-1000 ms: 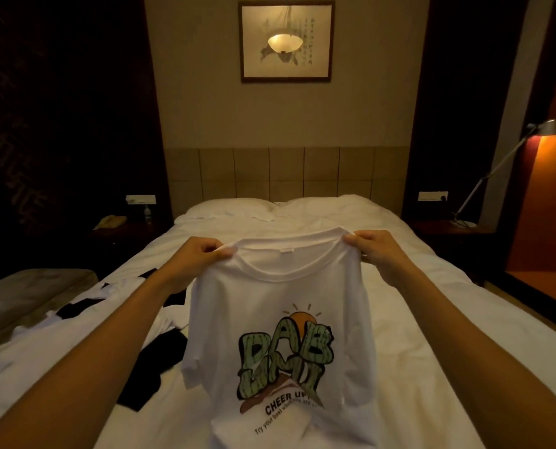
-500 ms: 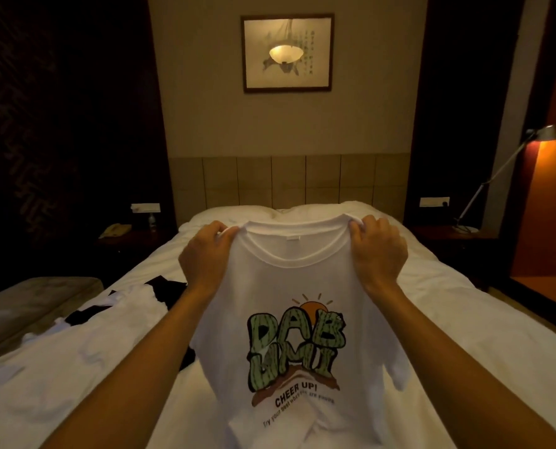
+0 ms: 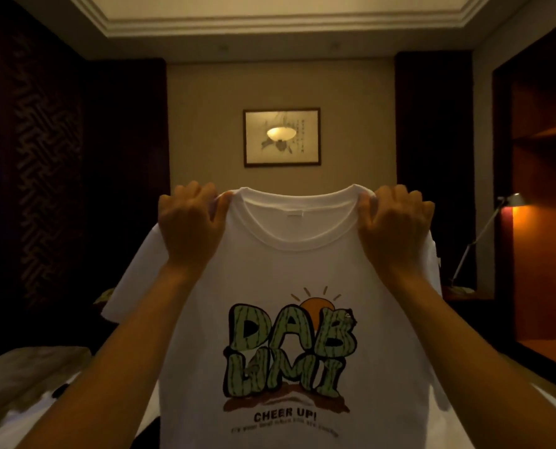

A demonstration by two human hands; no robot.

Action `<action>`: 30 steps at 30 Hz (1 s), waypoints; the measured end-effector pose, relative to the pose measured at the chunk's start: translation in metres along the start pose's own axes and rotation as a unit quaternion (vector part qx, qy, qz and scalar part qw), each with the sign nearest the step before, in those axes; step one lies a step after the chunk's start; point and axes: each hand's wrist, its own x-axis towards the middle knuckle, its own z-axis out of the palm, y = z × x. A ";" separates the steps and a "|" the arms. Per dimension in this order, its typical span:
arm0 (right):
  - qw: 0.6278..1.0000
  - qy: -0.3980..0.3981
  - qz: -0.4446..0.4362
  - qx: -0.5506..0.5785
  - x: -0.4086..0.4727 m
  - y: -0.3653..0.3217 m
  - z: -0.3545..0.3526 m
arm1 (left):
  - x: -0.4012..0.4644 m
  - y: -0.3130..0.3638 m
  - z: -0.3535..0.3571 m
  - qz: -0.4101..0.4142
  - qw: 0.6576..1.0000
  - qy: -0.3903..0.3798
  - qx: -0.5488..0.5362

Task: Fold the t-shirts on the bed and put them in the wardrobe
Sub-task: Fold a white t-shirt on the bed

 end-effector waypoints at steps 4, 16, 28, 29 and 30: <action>0.999 0.035 -0.015 0.010 0.024 -0.006 -0.017 | 0.024 0.004 -0.018 0.021 0.998 0.052 0.022; 1.000 0.006 -0.010 -0.014 -0.021 0.003 0.039 | -0.026 -0.022 0.024 0.042 0.998 -0.009 0.044; 0.970 -0.236 -0.018 -0.052 -0.229 0.051 0.191 | -0.247 -0.065 0.171 0.003 0.980 -0.200 0.009; 0.965 -0.255 -0.016 -0.056 -0.250 0.056 0.205 | -0.271 -0.069 0.184 -0.001 0.975 -0.220 0.011; 0.960 -0.274 -0.013 -0.058 -0.272 0.060 0.218 | -0.296 -0.073 0.196 -0.003 0.971 -0.239 0.015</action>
